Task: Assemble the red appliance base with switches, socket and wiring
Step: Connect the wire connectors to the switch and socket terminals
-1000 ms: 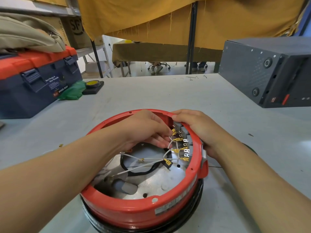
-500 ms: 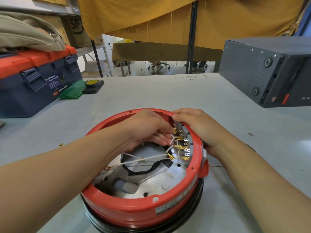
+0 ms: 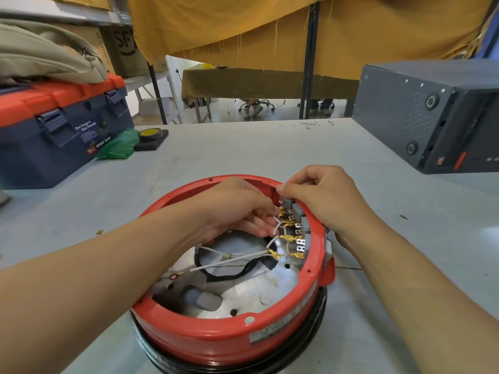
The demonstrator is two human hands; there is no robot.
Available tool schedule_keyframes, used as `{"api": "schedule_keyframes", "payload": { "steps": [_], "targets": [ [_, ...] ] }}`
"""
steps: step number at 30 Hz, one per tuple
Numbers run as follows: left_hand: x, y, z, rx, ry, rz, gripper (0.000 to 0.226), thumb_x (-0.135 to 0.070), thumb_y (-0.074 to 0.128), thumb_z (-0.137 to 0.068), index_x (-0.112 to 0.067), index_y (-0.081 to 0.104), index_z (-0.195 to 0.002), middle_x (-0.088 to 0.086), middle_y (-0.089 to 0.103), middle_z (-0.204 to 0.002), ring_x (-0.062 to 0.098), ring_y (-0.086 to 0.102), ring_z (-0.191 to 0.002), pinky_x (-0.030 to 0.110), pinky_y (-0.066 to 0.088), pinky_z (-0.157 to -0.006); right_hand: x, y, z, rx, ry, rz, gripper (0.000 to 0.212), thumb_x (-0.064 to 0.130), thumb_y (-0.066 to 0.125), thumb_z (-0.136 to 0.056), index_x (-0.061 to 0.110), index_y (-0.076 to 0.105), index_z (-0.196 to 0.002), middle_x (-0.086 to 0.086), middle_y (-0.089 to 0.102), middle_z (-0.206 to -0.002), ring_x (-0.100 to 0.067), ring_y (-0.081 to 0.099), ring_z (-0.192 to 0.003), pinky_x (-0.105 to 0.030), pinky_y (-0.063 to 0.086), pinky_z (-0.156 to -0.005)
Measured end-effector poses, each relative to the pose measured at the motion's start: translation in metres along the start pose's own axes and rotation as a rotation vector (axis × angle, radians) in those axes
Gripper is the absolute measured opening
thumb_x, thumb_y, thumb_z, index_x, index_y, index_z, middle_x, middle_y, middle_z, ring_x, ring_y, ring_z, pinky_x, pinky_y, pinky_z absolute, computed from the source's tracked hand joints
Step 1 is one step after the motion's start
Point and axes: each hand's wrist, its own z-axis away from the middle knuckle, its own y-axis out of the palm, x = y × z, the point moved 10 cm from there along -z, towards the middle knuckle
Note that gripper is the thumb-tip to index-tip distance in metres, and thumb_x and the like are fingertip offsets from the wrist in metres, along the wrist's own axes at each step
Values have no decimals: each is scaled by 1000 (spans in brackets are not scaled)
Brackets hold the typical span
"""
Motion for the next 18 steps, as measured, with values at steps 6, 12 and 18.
{"api": "schedule_keyframes", "payload": {
  "steps": [6, 12, 18],
  "targets": [
    [-1, 0, -1, -7, 19, -9, 17, 2, 61, -82, -2, 68, -67, 12, 68, -59, 18, 67, -54, 18, 52, -49, -2, -2, -1, -15, 9, -6, 13, 28, 79, -73, 21, 70, -68, 8, 65, -64, -7, 61, -64, -20, 43, -57],
    [-4, -1, -1, -19, 49, -17, 16, 4, 61, -81, -1, 68, -68, 12, 68, -58, 15, 64, -48, 17, 50, -47, -1, -1, 0, -9, 1, -26, 14, 27, 78, -74, 21, 69, -66, 7, 66, -66, -9, 61, -65, -22, 44, -59],
    [-7, -1, -1, -30, 67, -29, 11, 5, 61, -81, 2, 67, -73, 11, 66, -56, 13, 61, -46, 16, 49, -46, 0, 1, 0, 0, -9, -36, 13, 26, 78, -75, 18, 70, -67, 7, 66, -65, -6, 60, -63, -21, 43, -59]
  ]
}}
